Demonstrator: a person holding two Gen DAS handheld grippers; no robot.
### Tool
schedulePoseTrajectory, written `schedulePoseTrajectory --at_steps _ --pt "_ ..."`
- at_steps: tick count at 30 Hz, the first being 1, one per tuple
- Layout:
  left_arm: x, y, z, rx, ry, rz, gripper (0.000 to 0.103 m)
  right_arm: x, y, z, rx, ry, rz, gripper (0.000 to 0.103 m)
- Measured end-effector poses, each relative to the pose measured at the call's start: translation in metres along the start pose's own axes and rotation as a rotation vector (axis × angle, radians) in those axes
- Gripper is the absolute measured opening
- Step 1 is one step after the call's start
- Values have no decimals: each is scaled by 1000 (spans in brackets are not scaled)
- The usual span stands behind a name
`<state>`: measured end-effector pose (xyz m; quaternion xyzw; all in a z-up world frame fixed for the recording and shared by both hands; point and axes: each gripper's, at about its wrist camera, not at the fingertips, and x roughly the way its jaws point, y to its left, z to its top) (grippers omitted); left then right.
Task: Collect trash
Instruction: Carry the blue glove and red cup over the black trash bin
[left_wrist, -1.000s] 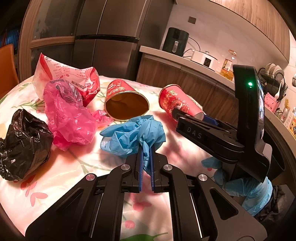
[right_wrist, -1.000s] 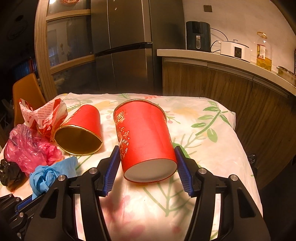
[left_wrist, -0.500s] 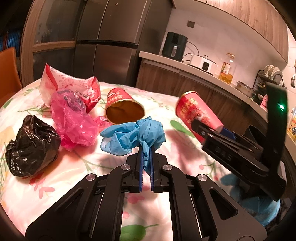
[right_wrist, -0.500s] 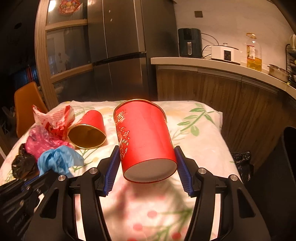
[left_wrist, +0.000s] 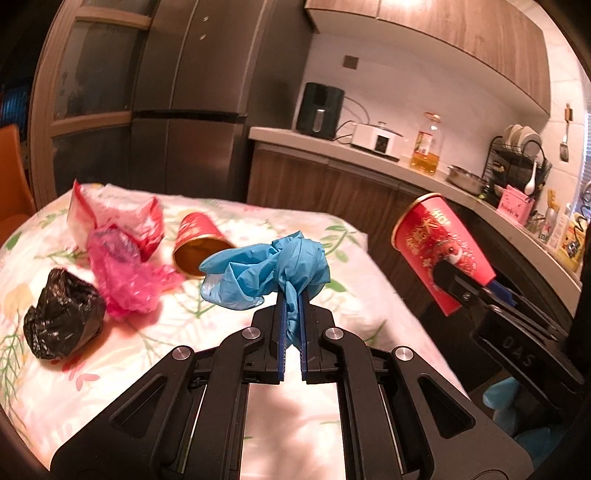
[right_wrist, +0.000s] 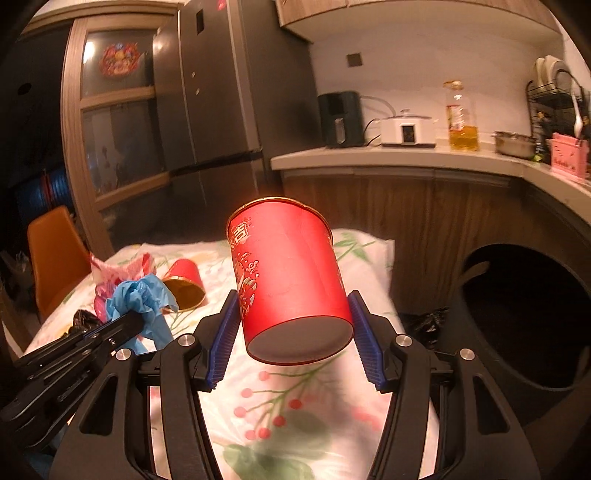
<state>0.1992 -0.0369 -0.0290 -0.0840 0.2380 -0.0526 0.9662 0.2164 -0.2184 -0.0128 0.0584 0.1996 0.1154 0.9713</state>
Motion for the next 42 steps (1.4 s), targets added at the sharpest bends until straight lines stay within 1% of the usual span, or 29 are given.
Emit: schedulePoseTrajectory --at_steps 11,19,29,35,42 --pt "-3 -64 18 96 -33 -111 5 -49 -43 8 58 -84 -119 57" --pt "8 -113 29 141 -37 -202 5 -72 -80 12 102 -124 -218 57" --pt "20 -173 34 204 -51 -313 5 -94 -127 15 172 -169 -357 57" --pt "30 -206 36 249 -56 -358 5 -99 -146 14 209 -181 -402 57" --pt "46 -224 35 257 -39 -387 5 -101 -160 14 228 -189 -433 57"
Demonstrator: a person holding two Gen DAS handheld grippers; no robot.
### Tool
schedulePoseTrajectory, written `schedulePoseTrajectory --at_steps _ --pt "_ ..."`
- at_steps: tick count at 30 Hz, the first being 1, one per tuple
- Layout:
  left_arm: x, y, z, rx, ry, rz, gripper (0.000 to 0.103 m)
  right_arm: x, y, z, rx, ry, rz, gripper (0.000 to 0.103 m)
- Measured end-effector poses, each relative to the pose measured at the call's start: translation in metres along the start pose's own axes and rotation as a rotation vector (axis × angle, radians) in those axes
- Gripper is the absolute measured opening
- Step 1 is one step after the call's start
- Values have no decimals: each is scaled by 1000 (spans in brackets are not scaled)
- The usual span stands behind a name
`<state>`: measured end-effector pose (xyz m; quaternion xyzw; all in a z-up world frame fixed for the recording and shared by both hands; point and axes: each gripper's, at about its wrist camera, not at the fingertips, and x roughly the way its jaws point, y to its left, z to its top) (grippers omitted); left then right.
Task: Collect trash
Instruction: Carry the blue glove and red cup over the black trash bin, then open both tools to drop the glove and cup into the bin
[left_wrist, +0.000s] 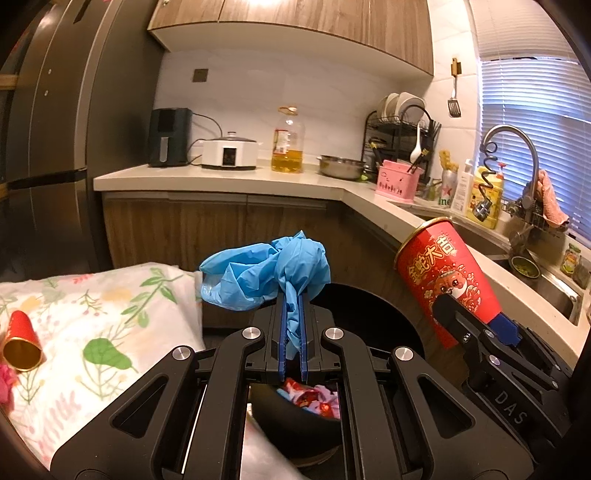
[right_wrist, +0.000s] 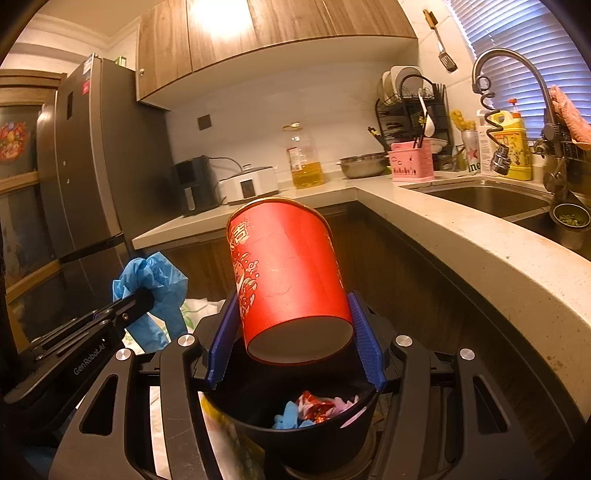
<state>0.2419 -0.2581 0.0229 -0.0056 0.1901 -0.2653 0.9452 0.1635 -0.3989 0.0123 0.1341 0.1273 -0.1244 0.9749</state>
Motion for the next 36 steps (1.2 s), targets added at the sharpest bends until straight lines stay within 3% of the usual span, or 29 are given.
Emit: schedulePoseTrajectory --at_steps 31,36 --pt "49 -6 -6 -9 27 -42 5 32 -3 3 4 11 -24 58" --pt "58 -6 -9 -29 36 -98 5 37 -5 4 0 0 -18 60"
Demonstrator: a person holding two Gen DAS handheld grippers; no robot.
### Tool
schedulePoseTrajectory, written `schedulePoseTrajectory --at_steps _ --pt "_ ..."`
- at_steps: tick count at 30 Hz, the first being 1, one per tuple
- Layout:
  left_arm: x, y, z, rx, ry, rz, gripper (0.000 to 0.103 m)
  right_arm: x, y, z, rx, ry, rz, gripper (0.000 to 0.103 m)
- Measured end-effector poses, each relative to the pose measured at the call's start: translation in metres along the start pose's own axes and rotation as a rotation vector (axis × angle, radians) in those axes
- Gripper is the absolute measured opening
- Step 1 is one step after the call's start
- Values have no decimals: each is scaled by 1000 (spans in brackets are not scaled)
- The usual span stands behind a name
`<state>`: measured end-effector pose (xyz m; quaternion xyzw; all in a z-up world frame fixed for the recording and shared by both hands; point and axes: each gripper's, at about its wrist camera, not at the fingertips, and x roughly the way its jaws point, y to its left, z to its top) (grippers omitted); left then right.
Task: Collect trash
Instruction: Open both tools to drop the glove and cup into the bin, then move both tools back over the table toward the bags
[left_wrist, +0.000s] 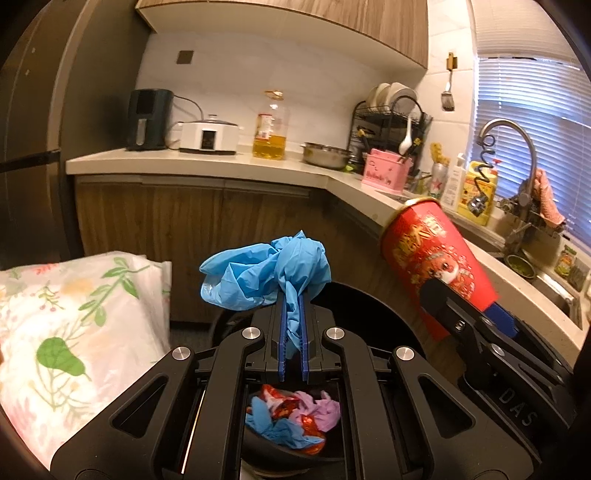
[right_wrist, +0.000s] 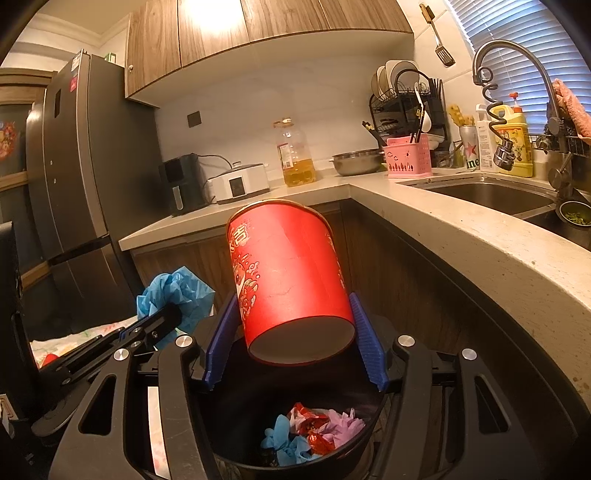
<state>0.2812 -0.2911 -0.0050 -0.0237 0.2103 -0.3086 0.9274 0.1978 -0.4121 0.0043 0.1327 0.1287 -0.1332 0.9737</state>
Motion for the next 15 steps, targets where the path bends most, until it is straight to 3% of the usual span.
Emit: schedulePoseTrajectory --at_steps 2,4,8,11,15 --pt "5 0 -4 1 15 -14 6 2 -1 -1 1 -2 0 76" --pt "12 -1 -9 14 42 -21 15 1 -6 -1 15 -12 -12 77" --pt "15 -1 -17 30 50 -11 71 -5 -10 -2 17 -25 -46 77" --pt "11 -1 -19 33 31 -1 81 -10 -12 -2 22 -31 -59 79" --pt "5 7 -20 20 38 33 83 -12 -14 -1 28 -13 -60 82"
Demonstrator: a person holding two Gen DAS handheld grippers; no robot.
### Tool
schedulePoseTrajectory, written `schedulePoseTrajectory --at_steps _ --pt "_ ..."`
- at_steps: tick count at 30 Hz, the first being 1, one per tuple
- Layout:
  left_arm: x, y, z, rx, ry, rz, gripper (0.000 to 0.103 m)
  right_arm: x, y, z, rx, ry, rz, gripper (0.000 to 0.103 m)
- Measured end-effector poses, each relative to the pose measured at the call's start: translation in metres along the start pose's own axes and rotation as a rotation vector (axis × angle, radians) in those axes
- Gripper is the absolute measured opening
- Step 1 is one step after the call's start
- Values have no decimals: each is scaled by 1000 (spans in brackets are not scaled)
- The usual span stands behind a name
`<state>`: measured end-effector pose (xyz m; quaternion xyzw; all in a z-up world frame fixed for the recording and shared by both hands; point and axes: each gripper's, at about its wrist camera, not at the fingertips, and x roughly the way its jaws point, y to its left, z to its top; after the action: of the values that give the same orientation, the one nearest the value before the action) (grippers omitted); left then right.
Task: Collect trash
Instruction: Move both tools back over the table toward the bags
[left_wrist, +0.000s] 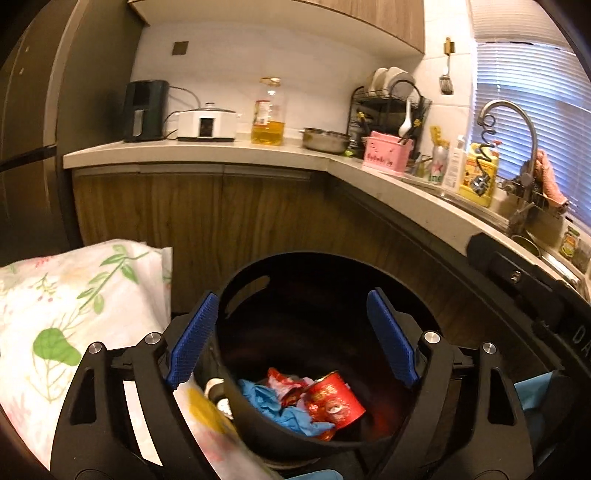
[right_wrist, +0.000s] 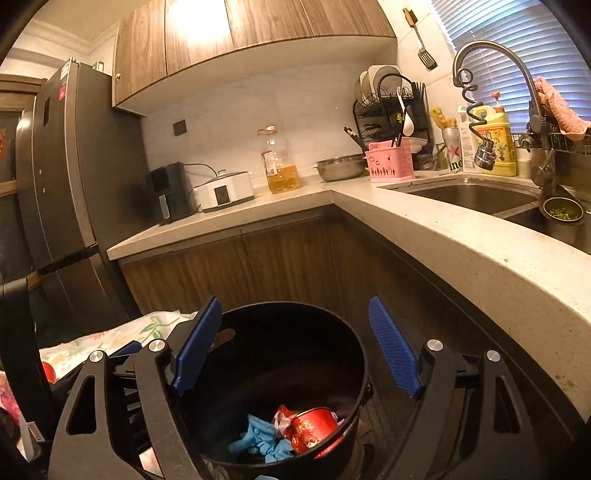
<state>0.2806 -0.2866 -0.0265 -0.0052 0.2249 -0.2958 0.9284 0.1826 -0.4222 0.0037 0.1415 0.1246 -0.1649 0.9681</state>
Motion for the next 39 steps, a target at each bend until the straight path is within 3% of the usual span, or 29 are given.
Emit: schedulePoseTrajectory --at_steps 8,23,29,39 --pt "-32 17 -7 -44 -15 95 86 -12 11 -5 -31 17 12 88" --pt "-125 63 -36 -136 -93 298 87 -48 50 -27 -45 -20 76 88" --pt "-159 87 -46 -171 -128 384 87 -56 81 -39 -63 -7 159 88" --pt "-220 142 -76 -215 -145 616 87 -58 154 -69 -108 55 345 84"
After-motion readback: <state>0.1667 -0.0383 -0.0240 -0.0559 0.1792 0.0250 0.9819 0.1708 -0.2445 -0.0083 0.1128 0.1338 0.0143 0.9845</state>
